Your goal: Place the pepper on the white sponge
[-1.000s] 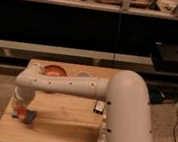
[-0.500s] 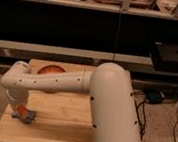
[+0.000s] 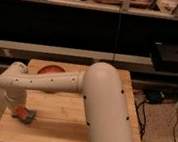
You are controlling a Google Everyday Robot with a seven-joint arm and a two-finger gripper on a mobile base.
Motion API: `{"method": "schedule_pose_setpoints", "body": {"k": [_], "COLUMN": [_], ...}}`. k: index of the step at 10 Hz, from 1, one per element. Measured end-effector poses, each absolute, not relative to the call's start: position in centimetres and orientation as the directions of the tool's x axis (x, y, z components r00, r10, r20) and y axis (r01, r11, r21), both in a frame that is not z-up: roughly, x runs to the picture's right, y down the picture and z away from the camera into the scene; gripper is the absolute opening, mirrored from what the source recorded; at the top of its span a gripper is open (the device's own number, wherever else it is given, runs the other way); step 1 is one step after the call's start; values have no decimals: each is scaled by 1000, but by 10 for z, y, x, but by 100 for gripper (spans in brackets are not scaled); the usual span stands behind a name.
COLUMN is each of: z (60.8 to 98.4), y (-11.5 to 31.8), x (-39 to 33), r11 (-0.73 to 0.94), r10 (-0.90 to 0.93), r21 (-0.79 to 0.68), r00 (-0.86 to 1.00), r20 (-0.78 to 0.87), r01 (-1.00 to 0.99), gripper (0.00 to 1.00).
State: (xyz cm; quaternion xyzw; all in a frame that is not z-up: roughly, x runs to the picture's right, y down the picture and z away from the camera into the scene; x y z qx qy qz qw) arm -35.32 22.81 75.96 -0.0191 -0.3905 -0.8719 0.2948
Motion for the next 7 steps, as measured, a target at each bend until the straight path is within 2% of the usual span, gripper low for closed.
{"method": "schedule_pose_setpoints", "body": {"k": [5,7], "z": [759,762], "y": [236,230], "x": [-351,-345], "r11": [-576,-536], "r10": [-441,-487], "r21": [662,663], "r00": [-864,-833], "r20": [241,262], "r01": [479,522], "gripper": [80,80]}}
